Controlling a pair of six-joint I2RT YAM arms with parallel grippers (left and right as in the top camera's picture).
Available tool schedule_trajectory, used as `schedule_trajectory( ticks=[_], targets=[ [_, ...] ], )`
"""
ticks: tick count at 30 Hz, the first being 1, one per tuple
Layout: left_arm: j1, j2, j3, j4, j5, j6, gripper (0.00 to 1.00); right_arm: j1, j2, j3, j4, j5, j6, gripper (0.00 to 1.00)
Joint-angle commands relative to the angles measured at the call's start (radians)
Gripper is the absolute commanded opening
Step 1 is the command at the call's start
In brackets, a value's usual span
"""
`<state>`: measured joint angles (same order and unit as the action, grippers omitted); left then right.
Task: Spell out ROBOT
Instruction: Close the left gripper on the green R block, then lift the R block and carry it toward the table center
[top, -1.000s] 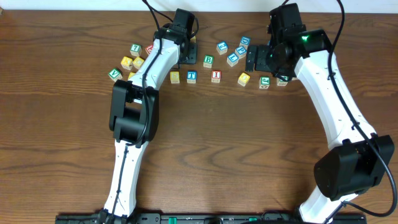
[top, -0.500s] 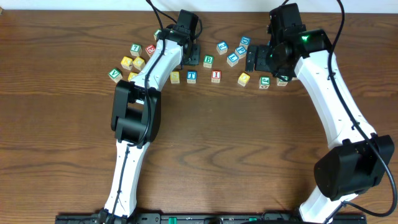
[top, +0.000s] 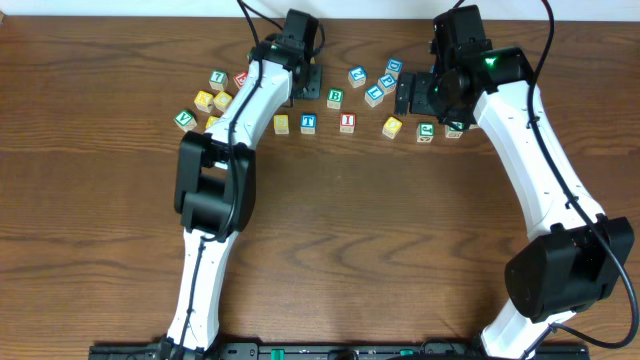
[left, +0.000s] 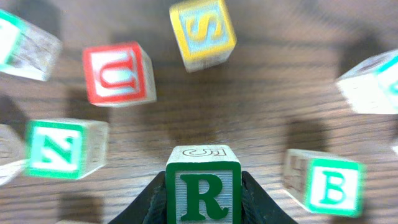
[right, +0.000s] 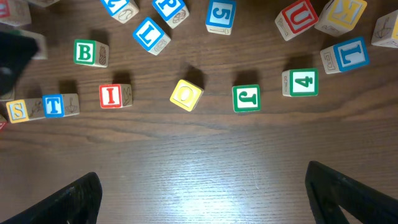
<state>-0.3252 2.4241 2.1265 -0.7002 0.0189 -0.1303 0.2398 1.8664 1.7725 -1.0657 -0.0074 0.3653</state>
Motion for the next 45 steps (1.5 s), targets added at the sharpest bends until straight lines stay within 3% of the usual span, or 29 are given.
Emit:
schedule_trajectory(
  ticks=[1, 15, 26, 39, 45],
  targets=[
    [-0.002, -0.105, 0.023, -0.006, -0.013, 0.002, 0.29, 0.007, 0.010, 0.006, -0.002, 0.005, 0.008, 0.99],
    [-0.002, -0.430, 0.023, -0.324, -0.012, -0.028, 0.29, 0.007, 0.010, 0.006, -0.002, 0.005, 0.008, 0.99],
    [-0.009, -0.466, -0.001, -0.662, -0.011, -0.164, 0.26, 0.007, 0.010, 0.006, -0.002, 0.005, 0.008, 0.99],
    [-0.081, -0.467, -0.262, -0.709, -0.012, -0.223, 0.25, 0.007, 0.010, 0.006, -0.002, 0.005, 0.008, 0.99],
    [-0.092, -0.467, -0.327, -0.693, -0.017, -0.231, 0.19, 0.007, 0.010, 0.006, -0.002, 0.005, 0.008, 0.99]
  ],
)
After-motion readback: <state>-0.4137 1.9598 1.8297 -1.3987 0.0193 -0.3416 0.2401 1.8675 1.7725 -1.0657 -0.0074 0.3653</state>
